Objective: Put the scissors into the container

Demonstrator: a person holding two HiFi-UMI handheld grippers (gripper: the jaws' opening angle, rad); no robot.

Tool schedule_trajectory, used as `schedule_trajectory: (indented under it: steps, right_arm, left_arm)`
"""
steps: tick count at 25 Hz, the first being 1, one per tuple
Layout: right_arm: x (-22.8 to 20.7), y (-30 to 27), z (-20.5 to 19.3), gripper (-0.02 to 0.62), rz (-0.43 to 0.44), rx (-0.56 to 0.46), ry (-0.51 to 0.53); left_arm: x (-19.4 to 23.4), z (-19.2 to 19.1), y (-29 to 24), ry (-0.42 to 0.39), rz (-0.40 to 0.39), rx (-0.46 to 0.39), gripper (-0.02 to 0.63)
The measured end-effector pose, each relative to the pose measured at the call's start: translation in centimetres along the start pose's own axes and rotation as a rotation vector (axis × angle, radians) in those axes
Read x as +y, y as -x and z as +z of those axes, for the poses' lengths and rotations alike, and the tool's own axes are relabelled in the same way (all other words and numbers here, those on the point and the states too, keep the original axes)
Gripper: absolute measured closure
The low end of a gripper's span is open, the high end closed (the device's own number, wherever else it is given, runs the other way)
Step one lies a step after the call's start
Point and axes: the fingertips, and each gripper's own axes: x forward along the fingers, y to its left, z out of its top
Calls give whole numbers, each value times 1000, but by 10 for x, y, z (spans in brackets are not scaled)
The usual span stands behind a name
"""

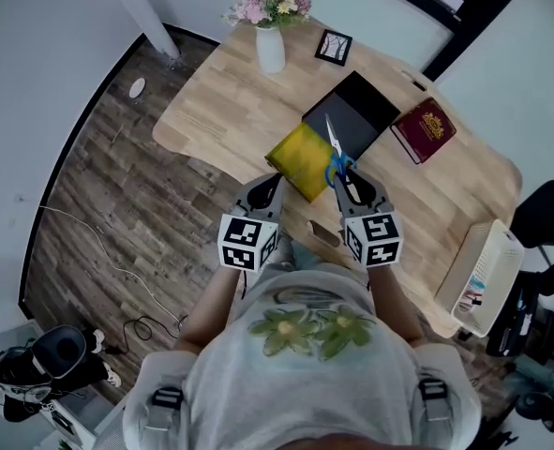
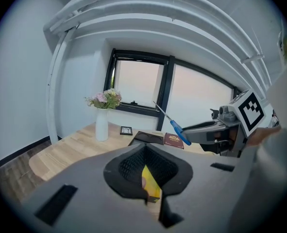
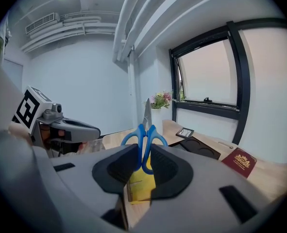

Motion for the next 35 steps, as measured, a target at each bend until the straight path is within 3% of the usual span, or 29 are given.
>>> schedule_trajectory:
  steps: [35]
  right_arm:
    - [-12,-65,-45,515,98,154,23]
  left_arm:
    - [17,-27,-44,88,28,85,600]
